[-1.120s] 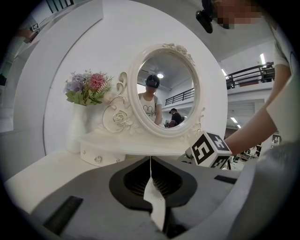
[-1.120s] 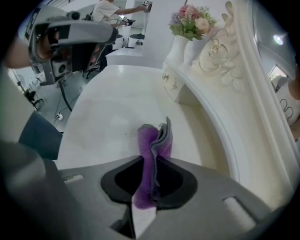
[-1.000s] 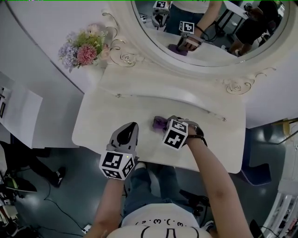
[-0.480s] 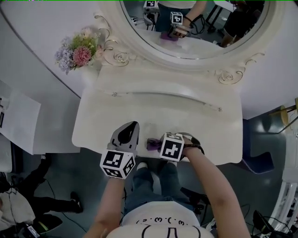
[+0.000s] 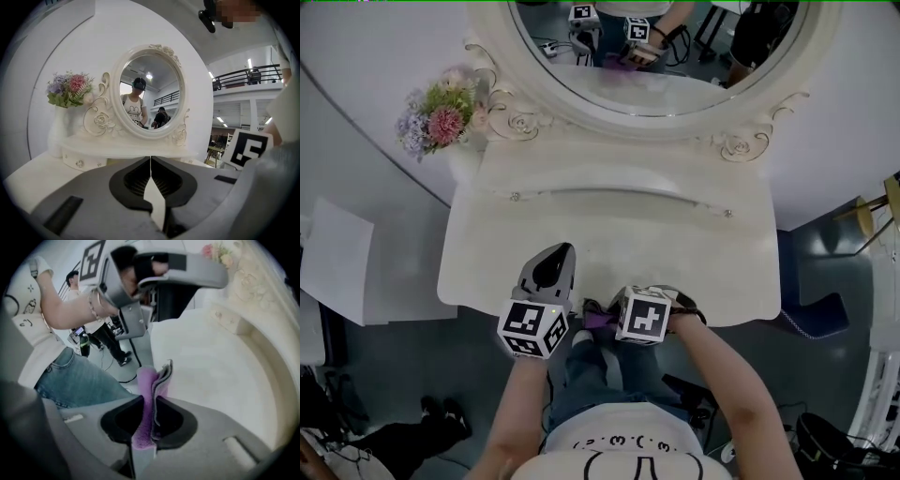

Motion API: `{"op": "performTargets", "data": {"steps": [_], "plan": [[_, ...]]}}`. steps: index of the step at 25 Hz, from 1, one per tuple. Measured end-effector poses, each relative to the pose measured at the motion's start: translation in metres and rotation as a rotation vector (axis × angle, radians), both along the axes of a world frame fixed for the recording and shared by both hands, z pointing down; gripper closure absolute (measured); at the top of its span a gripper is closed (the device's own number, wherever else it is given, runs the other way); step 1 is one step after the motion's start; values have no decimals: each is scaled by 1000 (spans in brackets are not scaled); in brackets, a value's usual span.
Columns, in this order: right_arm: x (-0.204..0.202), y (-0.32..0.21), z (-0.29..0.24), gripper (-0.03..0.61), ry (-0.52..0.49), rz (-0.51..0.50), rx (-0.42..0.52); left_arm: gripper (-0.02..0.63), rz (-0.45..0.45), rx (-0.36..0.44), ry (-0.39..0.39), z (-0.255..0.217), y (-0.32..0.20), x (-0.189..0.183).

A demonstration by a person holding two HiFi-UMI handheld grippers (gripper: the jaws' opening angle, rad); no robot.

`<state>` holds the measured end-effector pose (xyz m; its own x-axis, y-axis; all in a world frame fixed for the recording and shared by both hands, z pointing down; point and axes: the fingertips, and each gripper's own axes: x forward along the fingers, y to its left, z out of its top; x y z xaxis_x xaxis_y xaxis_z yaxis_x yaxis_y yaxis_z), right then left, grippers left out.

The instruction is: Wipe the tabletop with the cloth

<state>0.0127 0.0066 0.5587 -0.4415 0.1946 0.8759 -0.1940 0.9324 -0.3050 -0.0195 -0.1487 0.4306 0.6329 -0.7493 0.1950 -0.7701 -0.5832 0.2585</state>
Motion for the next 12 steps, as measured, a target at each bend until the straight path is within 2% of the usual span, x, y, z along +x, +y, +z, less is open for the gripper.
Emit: {"op": "performTargets", "data": {"steps": [5,8,12], "plan": [[47,-76,-25,506,-23,202,141,611,-24,-3,-6,0,-4,-1],[78,-120,-29,506,12,290,242,611,-49,-10,-11,3,-6,-4],[113,-173,-22,506,106,351,387,611,-79,-28,-19,9,-11,-3]]}}
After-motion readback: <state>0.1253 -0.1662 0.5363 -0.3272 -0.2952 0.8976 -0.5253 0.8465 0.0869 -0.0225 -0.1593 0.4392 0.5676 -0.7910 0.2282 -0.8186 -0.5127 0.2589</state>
